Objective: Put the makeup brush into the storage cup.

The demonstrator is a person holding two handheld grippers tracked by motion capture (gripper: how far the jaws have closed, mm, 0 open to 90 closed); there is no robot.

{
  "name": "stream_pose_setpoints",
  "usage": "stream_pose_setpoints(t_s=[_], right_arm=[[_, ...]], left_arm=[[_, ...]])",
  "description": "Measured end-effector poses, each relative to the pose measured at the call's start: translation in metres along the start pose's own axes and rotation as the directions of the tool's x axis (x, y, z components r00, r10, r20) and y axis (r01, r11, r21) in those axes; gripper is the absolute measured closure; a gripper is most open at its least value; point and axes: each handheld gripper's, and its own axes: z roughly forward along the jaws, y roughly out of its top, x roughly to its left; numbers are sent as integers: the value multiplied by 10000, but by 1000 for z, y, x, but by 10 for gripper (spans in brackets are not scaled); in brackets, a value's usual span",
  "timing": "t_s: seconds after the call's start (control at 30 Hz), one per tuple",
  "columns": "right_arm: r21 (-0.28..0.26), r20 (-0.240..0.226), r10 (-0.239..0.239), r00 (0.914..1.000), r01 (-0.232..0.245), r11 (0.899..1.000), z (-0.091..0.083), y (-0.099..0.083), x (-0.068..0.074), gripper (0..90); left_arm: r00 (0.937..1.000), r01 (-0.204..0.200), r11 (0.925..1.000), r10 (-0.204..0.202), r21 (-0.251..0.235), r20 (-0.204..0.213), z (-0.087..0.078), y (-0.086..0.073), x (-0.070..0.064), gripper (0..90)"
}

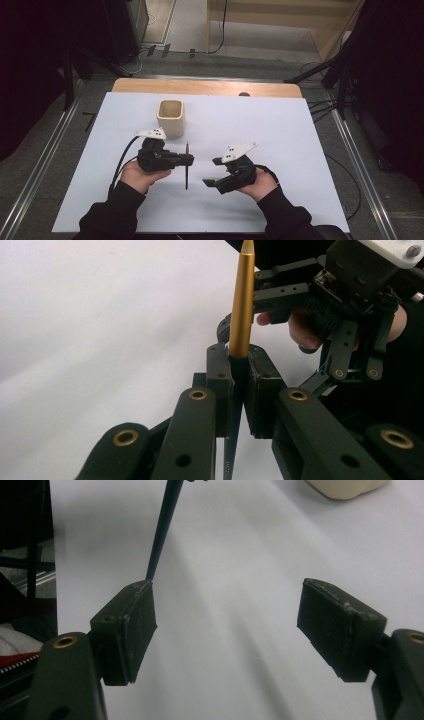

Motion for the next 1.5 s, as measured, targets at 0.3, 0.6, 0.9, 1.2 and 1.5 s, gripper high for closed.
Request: stream_pose_setpoints(t_s=[0.3, 0.6, 0.9, 1.2, 1.5], right_arm=[[16, 207, -118, 9997, 118, 9999, -11, -5, -6, 242], [40, 405, 56, 9992, -58, 10000, -23, -19, -10, 241], [93, 713, 62, 9974, -69, 9999, -42, -35, -16, 242], [24, 1019, 350, 9942, -354, 9994, -57, -49, -19, 241], [-7, 1231, 589, 9906, -593, 9982, -69, -61, -23, 241]], left_arm=[[10000, 55, 10000, -55, -16, 16, -1, -2, 1, 835], [9997, 117, 9995, -123, -282, -208, -9, -2, 3, 835], [9995, 210, 9990, -219, -382, -219, -15, -2, 6, 835], [9994, 181, 9991, -191, -387, -273, -17, -3, 7, 836], [9994, 213, 9993, -221, -312, -254, -18, -3, 11, 835]])
